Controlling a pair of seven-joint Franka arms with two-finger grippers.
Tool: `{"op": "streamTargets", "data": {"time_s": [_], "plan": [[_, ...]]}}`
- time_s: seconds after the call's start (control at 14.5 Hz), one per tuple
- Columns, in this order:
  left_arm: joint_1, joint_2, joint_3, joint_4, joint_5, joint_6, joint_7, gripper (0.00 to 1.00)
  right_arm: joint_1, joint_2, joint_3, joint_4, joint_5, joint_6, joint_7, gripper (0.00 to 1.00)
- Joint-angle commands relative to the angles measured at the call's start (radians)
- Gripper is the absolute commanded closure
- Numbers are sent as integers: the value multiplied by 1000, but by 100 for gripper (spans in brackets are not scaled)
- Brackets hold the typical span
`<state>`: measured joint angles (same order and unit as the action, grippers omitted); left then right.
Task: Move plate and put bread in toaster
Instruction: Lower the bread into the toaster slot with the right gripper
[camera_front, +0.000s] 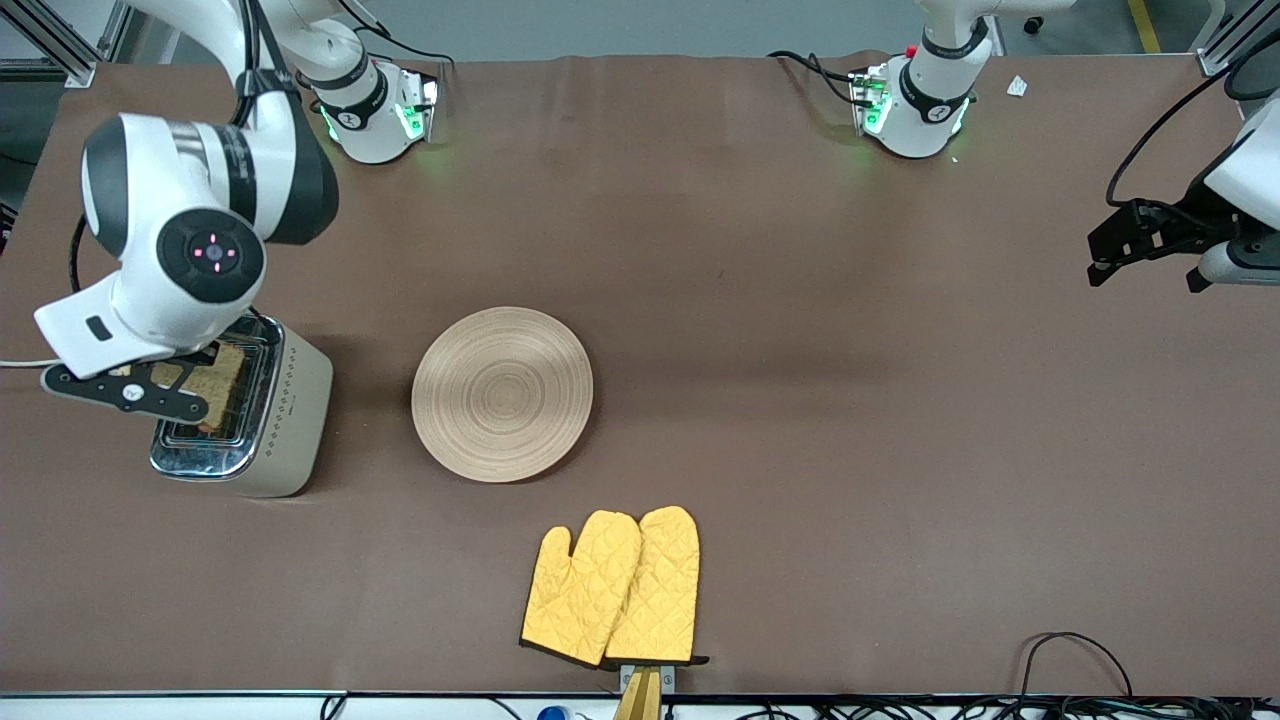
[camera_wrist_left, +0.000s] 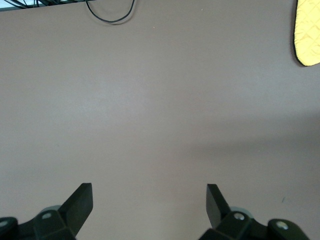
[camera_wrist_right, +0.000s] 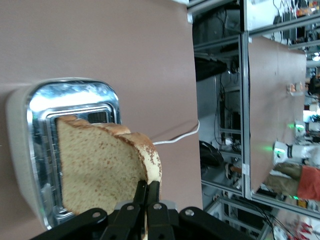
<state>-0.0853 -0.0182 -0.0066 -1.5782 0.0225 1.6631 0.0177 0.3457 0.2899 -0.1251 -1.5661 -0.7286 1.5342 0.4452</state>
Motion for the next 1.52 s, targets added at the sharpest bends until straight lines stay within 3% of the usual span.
{"op": "streamTargets", "data": {"time_s": [0.0, 1.45], "plan": [[-1, -14, 4, -20, -38, 17, -36, 0, -8, 66, 12, 1, -60, -48, 44, 100], [32, 1, 4, 6, -38, 10, -25, 0, 45, 113, 16, -25, -52, -55, 46, 100]]}}
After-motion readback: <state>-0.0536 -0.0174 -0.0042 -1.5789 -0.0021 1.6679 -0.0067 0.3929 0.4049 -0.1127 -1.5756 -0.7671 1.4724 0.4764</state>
